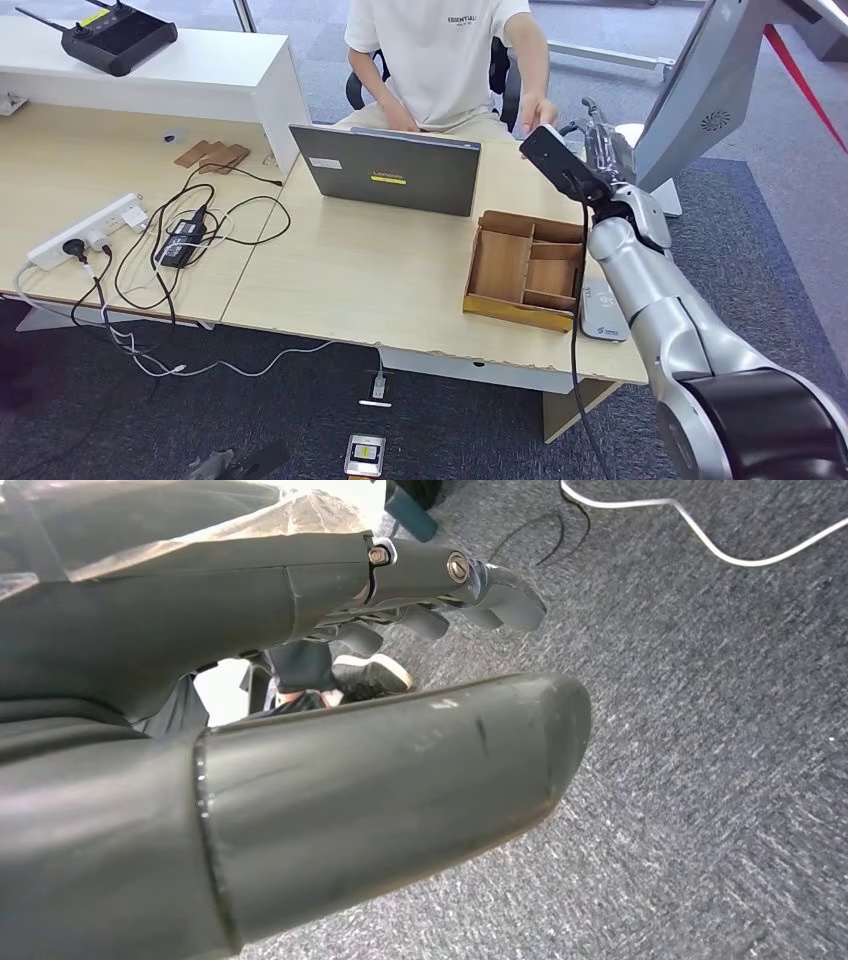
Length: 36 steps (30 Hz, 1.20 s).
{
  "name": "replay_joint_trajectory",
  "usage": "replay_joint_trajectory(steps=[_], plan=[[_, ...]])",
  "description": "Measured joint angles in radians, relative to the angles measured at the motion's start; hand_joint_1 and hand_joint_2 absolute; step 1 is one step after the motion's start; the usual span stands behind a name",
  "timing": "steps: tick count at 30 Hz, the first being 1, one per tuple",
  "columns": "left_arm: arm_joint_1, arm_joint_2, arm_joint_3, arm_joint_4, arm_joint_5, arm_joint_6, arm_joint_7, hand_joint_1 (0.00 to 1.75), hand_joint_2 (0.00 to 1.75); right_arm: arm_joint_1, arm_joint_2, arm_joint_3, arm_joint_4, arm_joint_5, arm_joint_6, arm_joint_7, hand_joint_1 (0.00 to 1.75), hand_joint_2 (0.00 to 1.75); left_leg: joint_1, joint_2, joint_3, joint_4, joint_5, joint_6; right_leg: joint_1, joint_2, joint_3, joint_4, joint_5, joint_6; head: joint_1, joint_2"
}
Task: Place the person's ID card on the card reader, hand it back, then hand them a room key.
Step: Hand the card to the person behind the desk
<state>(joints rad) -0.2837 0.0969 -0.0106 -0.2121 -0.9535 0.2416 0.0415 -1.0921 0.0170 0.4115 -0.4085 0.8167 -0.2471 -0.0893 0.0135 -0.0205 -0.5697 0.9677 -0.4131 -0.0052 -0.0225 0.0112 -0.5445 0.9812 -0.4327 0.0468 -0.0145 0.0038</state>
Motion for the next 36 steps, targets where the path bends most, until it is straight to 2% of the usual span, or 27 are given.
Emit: replay_joint_trajectory(steps=[13,17,21,25,30,36], plan=[[0.000,0.000,0.000,0.000,0.015,0.000,0.000,0.00,0.00,-0.003,0.009,0.000,0.025,-0.008,-0.040,-0.027,0.00,1.75,0.000,0.000,0.000,0.000,0.000,0.000,0.000,0.000,0.000,0.000,0.000,0.000,0.000,0.000],[0.000,0.000,0.000,0.000,0.022,0.000,-0.001,0.00,0.00,-0.004,0.006,-0.002,0.028,-0.045,-0.072,-0.067,0.00,1.75,0.000,0.000,0.000,0.000,0.000,0.000,0.000,0.000,0.000,0.000,0.000,0.000,0.000,0.000],[0.005,0.001,0.000,0.000,0.043,0.006,-0.006,0.00,0.00,-0.012,0.001,-0.029,0.023,-0.195,-0.086,-0.148,0.00,1.75,0.000,0.000,0.000,0.000,0.000,0.000,0.000,0.000,0.000,0.000,0.000,0.000,0.000,0.000],[0.016,0.004,0.000,0.000,0.070,0.019,-0.015,0.00,0.00,-0.009,-0.007,-0.075,-0.005,-0.404,-0.006,-0.197,0.00,1.75,0.000,0.000,0.000,0.000,0.000,0.000,0.000,0.000,0.000,0.000,0.000,0.000,0.000,0.000],[0.033,0.008,0.000,0.000,0.097,0.034,-0.019,0.00,0.00,0.058,-0.027,-0.103,-0.088,-0.592,0.124,-0.182,0.00,1.75,0.000,0.000,0.000,0.000,0.000,0.000,0.000,0.000,0.000,0.000,0.000,0.000,0.000,0.000],[0.050,0.013,0.000,0.000,0.121,0.049,-0.025,0.00,0.00,0.181,-0.059,-0.103,-0.238,-0.676,0.181,-0.134,0.00,1.75,0.000,0.000,0.001,0.000,0.000,0.000,0.000,0.000,0.000,0.000,0.000,0.000,0.000,0.000]])
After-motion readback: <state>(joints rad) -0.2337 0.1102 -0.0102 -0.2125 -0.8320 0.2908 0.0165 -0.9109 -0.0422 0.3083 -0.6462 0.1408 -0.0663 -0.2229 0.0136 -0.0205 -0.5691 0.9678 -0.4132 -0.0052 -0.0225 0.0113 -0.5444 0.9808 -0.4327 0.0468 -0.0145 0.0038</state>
